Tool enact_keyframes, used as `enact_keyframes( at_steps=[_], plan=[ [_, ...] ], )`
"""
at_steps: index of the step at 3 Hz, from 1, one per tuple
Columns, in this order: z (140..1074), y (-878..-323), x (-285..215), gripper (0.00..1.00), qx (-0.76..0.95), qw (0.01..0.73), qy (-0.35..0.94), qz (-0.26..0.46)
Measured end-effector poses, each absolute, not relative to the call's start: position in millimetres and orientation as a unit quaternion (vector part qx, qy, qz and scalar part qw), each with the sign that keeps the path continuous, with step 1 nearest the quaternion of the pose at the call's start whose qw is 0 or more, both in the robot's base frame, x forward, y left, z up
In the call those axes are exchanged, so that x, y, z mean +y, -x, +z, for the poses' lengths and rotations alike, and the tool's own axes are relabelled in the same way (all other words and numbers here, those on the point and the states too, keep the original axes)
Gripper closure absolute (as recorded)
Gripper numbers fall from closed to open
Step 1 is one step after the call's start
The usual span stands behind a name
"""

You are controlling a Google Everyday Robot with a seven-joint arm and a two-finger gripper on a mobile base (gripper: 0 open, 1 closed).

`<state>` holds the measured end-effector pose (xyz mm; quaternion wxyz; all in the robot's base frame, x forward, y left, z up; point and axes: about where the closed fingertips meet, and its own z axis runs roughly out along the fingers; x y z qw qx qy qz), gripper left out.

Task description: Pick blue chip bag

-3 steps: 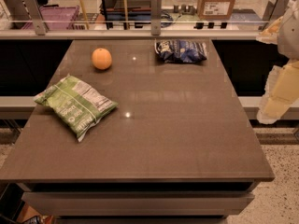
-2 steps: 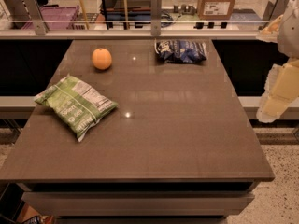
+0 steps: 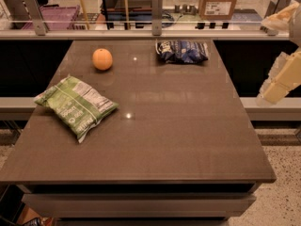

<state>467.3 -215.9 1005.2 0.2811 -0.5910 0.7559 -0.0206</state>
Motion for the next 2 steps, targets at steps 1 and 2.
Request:
enact_keyframes(
  at_steps=[1, 2],
  plan=[
    [1006.1, -487.7, -219.4, 0.0, 0.75, 0.347, 0.563, 0.007],
    [1004.3, -504.9, -221.6, 0.0, 0.751, 0.387, 0.534, 0.028]
  ],
)
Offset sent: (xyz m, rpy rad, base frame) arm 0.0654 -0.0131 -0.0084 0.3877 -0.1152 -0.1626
